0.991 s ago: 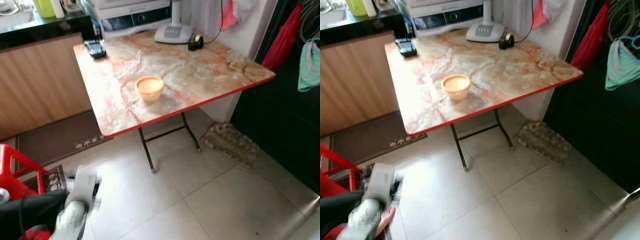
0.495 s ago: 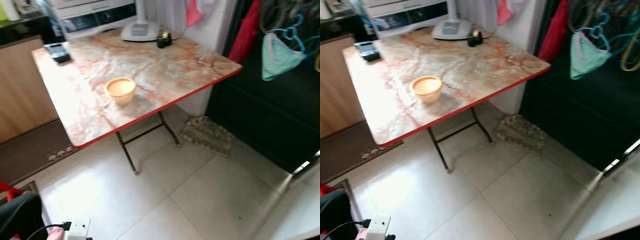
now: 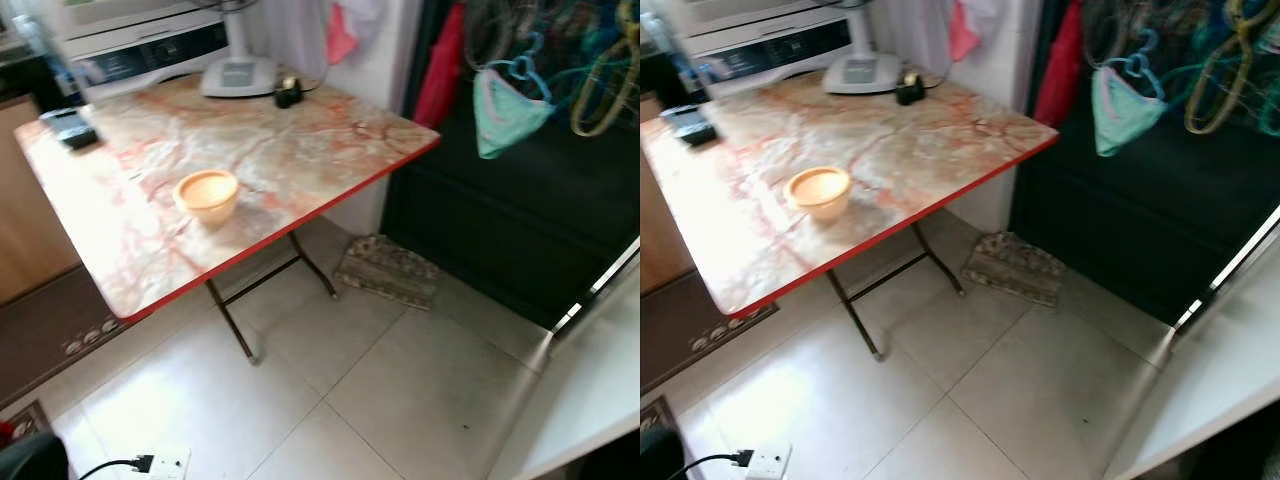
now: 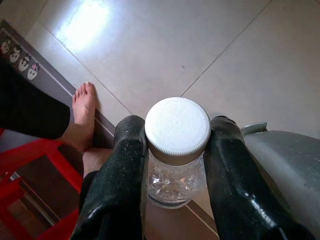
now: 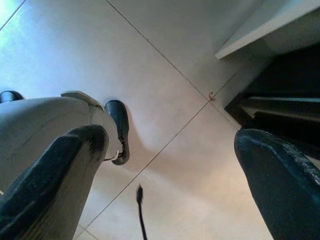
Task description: Restocking fridge
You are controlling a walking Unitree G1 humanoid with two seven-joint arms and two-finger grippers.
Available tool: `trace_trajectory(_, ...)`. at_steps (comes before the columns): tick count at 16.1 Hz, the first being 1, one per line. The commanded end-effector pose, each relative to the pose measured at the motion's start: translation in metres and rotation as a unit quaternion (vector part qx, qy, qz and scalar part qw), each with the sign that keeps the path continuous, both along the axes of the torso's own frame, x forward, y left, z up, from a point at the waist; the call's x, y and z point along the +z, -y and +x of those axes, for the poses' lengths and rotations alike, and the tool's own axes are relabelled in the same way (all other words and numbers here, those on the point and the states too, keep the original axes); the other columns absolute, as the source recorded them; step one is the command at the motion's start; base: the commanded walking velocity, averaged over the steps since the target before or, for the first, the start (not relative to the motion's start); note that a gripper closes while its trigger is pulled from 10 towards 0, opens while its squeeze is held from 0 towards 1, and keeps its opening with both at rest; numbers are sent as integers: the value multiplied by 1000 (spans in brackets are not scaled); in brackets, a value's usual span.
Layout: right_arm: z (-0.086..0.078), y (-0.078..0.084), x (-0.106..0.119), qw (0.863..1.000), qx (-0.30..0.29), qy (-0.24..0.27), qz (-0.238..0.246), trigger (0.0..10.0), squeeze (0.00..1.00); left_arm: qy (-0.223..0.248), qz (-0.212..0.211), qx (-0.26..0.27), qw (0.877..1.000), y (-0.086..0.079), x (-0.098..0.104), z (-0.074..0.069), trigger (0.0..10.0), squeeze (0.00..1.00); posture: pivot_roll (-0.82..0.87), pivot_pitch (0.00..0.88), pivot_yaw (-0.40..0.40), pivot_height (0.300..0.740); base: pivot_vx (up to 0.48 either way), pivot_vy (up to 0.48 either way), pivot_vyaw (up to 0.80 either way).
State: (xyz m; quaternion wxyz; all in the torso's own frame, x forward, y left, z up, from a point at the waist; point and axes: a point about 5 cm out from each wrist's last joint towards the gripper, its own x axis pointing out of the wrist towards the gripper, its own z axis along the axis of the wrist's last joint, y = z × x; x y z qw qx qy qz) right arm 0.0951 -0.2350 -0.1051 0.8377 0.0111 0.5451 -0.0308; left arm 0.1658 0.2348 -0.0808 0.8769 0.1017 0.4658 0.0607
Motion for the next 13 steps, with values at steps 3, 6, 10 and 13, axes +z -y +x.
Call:
trace_trajectory(3, -5, -1, -1, 1000, -9, -5, 0, 10000, 0, -12, 3, -8, 1000, 0, -4, -8, 10000, 0, -95, 0, 38, 740, 0, 252, -800)
trace_trajectory(6, -7, 1, -1, 1000, -15, -4, -3, 10000, 0, -5, 6, -10, 1000, 1, -4, -7, 10000, 0, -74, 6, 25, 740, 0, 86, -800)
trace_trajectory(10, -7, 3, -1, 1000, -19, -4, -5, 10000, 0, -8, 1, 3, 1000, 0, -6, -12, 10000, 0, -71, 26, 23, 740, 0, 138, -800)
trace_trajectory(13, -6, 3, -1, 1000, -18, -4, -4, 10000, 0, -4, 3, -2, 1000, -1, -4, -10, 10000, 0, -65, 43, 24, 740, 0, 0, -800)
